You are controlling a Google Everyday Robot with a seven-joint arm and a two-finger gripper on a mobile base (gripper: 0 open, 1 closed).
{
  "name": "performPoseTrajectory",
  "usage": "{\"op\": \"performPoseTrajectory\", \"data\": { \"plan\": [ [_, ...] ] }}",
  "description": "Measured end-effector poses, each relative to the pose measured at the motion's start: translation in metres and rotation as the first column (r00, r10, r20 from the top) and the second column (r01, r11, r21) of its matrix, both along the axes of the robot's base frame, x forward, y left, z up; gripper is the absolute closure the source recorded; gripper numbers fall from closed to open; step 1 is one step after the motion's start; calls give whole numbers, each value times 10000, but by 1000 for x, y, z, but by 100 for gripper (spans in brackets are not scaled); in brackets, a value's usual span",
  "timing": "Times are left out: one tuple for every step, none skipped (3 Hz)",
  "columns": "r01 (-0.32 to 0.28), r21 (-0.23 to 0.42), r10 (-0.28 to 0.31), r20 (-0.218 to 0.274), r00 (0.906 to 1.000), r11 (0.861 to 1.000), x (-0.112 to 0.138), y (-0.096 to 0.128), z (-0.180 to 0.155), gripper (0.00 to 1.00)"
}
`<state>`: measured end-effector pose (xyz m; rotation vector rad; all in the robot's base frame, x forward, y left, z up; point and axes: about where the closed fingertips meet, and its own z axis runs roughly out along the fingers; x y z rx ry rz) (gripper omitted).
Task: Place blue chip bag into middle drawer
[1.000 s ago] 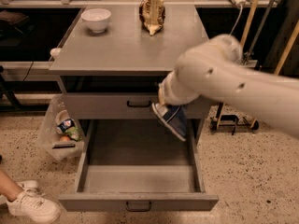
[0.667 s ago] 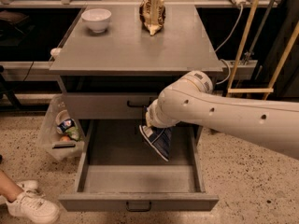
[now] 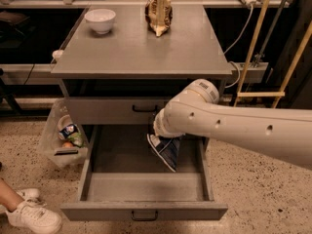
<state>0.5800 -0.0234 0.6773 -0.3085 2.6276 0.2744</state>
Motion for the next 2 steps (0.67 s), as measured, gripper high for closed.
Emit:
{"op": "performPoseTrajectory", "data": {
  "plan": [
    [451,-476,-471,-412,9980,9978,-10,-27,-83,100],
    [910,-707,-980,-1036,9898,9933,-10,-47,-173,100]
  ]
}}
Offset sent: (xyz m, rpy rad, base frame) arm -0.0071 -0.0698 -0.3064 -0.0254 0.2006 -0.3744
